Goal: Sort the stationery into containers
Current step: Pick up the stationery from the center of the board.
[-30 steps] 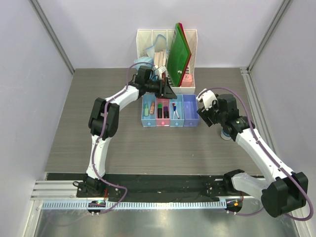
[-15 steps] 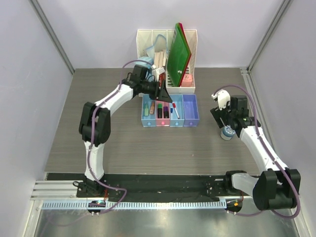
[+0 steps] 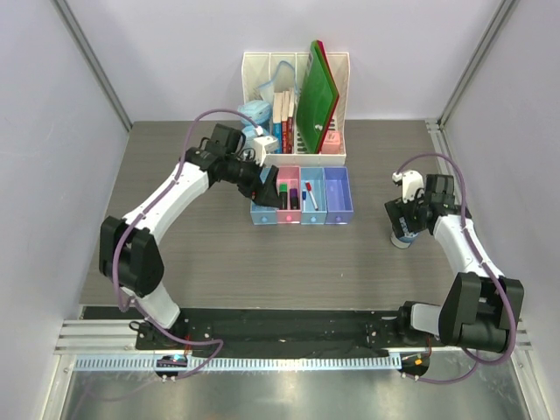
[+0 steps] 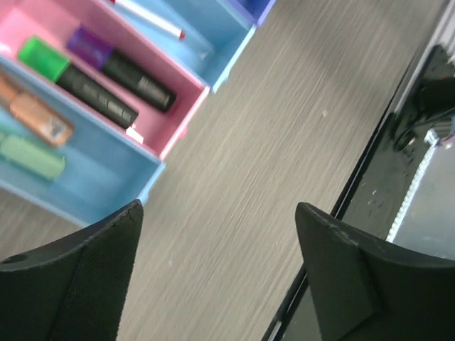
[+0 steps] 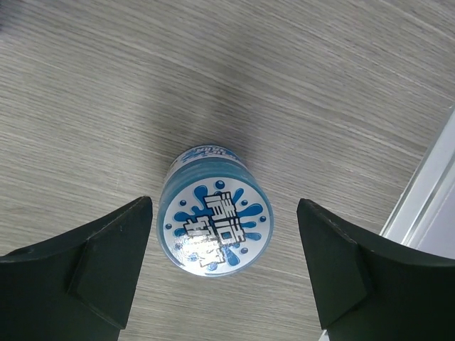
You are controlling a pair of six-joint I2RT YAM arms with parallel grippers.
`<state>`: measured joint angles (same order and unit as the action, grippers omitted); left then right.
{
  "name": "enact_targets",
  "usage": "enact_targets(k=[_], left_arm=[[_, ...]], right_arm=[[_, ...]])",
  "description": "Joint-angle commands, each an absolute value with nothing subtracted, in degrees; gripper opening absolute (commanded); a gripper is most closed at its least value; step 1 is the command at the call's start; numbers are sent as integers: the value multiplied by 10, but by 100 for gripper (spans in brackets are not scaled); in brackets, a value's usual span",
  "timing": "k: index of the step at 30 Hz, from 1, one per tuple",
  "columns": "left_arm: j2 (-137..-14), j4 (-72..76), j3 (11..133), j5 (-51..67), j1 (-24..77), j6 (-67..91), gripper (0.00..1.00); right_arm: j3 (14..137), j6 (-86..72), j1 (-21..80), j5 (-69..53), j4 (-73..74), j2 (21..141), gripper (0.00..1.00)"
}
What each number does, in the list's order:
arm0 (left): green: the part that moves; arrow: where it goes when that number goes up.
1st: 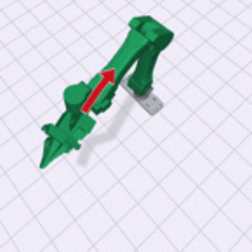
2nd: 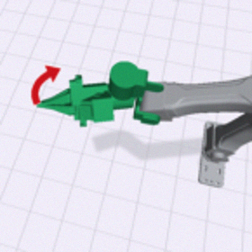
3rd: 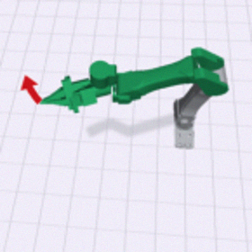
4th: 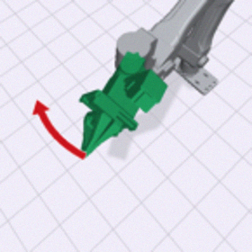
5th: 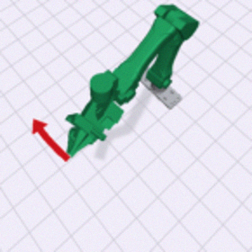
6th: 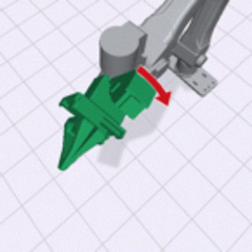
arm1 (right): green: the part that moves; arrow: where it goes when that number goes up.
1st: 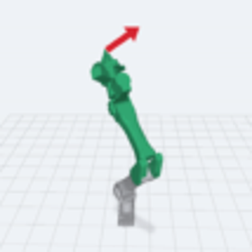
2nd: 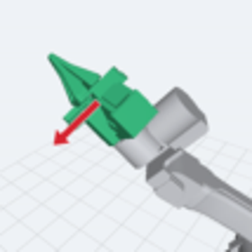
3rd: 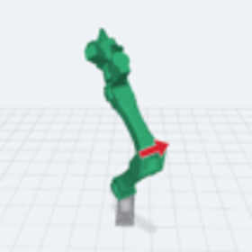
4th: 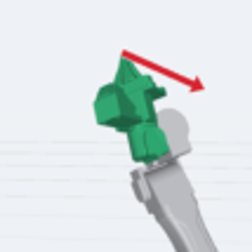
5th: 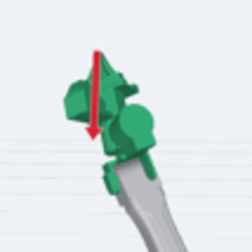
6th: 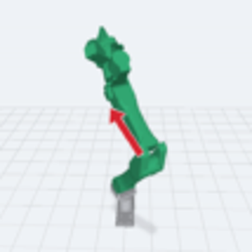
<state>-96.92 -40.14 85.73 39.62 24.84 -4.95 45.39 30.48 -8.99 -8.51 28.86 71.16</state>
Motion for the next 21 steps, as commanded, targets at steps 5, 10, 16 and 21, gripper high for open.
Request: enact_targets(k=[5, 10, 16, 21], left_arm=[[-862, -427, 784, 306, 236, -114, 99], [-835, -446, 758, 284, 228, -141, 100], [-807, -447, 730, 285, 212, -151, 100], [-787, -445, 705, 280, 204, -158, 100]], right_arm=[[463, 313, -97, -115, 293, 729, 87], [461, 318, -98, -104, 302, 730, 86], [457, 319, -101, -95, 307, 738, 79], [468, 316, -103, -98, 321, 750, 67]])
